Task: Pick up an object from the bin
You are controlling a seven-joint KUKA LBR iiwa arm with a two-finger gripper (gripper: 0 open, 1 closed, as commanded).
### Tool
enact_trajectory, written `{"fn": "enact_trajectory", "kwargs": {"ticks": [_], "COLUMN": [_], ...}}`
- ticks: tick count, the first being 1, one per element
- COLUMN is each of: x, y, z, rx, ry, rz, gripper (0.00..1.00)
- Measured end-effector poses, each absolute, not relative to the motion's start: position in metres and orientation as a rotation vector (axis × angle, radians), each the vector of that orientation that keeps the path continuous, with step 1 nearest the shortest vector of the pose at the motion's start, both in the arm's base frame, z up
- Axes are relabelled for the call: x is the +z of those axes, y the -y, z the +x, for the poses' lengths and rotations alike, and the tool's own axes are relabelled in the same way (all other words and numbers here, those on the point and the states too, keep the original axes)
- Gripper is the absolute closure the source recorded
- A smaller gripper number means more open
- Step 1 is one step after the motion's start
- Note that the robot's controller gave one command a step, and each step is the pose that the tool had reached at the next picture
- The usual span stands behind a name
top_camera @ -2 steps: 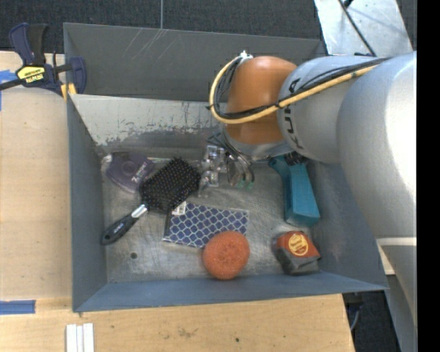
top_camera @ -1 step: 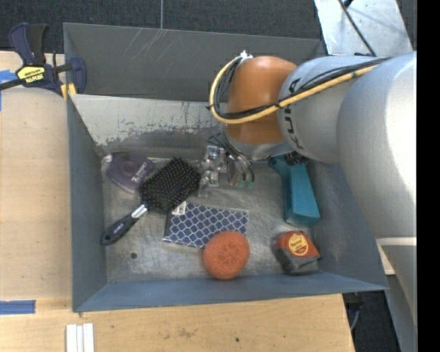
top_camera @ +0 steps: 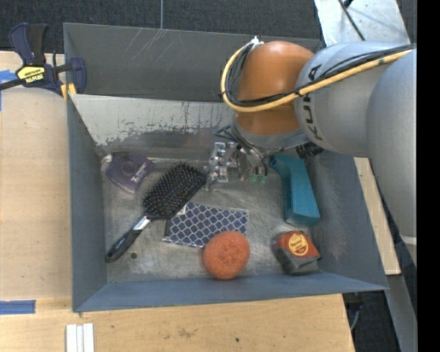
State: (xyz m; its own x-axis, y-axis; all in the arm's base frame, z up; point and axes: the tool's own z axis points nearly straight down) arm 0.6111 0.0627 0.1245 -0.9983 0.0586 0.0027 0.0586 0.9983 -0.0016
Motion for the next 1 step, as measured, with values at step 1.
{"fn": "enact_trajectory", "kwargs": {"ticks": [1], "x": [0.1894], "y": [-0.0571], "z": [0.6219], "rx": [0.001], "ry": [3.144], "rz": [-0.065], "gripper": [1.0]}}
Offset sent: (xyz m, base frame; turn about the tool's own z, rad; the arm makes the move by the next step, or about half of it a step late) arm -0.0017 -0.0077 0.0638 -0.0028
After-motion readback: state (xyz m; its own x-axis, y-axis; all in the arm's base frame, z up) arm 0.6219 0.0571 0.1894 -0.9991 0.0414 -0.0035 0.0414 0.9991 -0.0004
